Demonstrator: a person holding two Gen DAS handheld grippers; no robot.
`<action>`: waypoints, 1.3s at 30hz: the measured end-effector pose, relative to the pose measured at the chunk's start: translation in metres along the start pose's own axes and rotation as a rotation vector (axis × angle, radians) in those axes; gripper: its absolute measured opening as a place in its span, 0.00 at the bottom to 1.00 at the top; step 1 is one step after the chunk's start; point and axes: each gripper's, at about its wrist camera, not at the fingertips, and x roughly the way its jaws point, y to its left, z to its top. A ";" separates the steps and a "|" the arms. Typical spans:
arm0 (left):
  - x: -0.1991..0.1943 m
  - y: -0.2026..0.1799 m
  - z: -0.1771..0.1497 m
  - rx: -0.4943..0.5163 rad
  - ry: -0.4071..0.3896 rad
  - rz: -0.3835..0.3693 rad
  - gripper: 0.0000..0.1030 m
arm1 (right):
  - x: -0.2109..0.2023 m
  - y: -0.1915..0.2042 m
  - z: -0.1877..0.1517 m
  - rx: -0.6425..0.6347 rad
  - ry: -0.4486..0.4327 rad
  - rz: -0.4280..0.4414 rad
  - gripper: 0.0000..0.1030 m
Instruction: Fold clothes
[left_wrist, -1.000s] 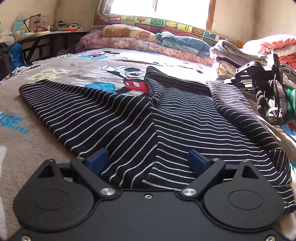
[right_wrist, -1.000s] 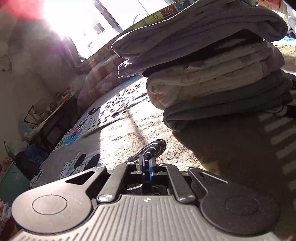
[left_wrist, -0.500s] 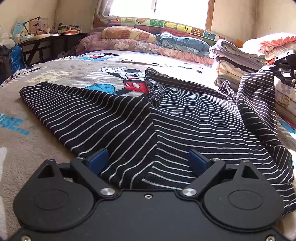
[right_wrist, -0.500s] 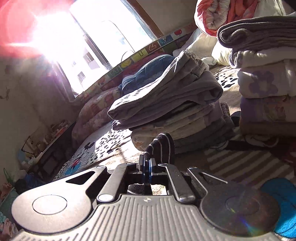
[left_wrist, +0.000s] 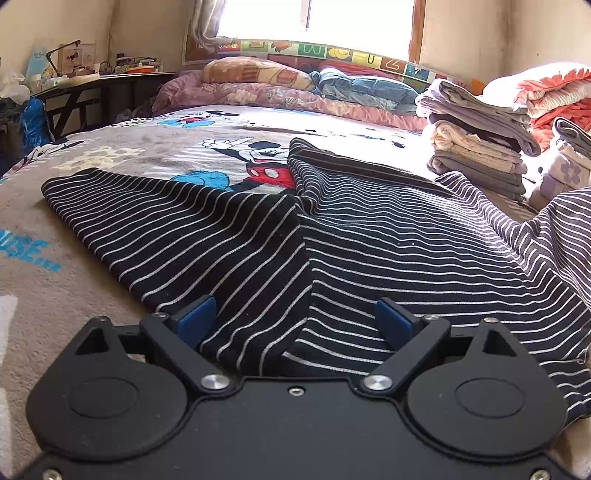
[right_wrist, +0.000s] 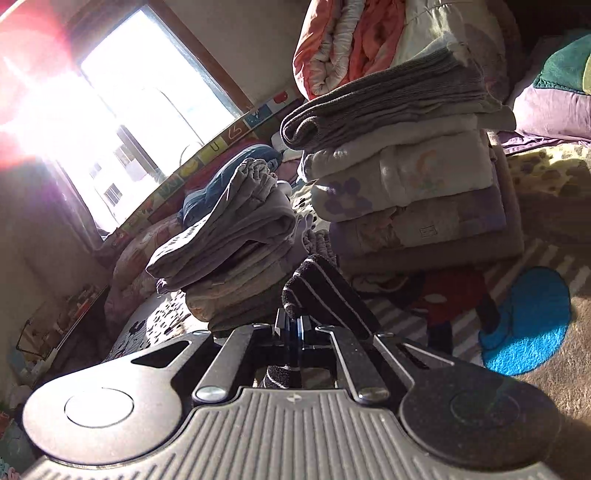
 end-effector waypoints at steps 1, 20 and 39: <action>0.000 0.000 0.000 0.000 0.000 0.000 0.90 | -0.004 -0.006 -0.001 0.011 -0.005 -0.011 0.06; -0.012 0.001 0.001 -0.006 -0.007 -0.017 0.90 | -0.018 -0.112 -0.027 0.244 0.048 -0.142 0.39; -0.054 -0.049 0.012 0.127 -0.062 -0.034 0.90 | 0.010 -0.115 -0.001 0.188 -0.068 0.265 0.15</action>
